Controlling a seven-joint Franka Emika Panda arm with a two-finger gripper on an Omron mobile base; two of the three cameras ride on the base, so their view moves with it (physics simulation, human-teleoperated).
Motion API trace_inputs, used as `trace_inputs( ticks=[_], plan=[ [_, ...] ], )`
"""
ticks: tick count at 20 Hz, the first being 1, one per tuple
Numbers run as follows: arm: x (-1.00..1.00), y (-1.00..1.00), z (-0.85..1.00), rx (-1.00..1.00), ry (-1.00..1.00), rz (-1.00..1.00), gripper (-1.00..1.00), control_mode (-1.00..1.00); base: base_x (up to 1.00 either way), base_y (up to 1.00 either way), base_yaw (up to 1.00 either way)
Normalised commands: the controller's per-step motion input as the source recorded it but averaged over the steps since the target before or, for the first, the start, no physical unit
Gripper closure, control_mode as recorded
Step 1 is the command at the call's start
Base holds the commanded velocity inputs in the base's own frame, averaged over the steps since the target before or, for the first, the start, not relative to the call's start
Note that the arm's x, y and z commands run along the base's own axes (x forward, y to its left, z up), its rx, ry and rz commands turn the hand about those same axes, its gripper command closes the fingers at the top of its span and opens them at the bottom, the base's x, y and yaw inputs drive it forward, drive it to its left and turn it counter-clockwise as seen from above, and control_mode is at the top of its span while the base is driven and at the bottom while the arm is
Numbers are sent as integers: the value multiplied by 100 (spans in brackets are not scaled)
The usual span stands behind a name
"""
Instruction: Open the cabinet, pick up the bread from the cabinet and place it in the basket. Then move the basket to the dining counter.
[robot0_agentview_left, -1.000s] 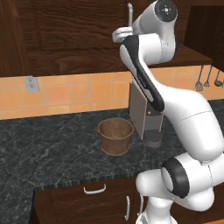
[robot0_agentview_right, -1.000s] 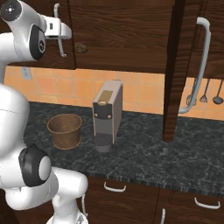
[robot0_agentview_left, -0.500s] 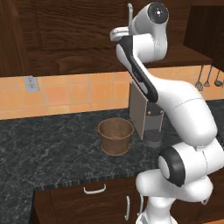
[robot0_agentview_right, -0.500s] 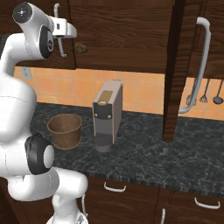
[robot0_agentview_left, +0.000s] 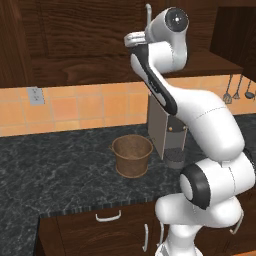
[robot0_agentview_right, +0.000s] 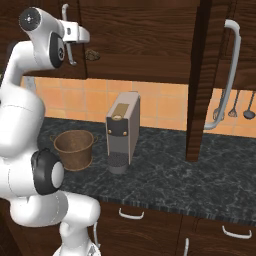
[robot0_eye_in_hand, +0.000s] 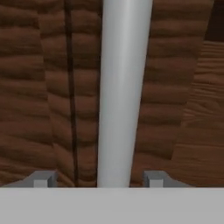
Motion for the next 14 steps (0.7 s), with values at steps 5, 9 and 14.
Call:
trace_inputs(
  ticks=[5,9,14],
  plan=[
    [21,12,-6,0,-11,-6,100,-100,0,0,0],
    [-71,4,25,0,-2,-6,100,-100,0,0,0],
    [-100,0,49,0,0,-6,100,-100,0,0,0]
  ],
)
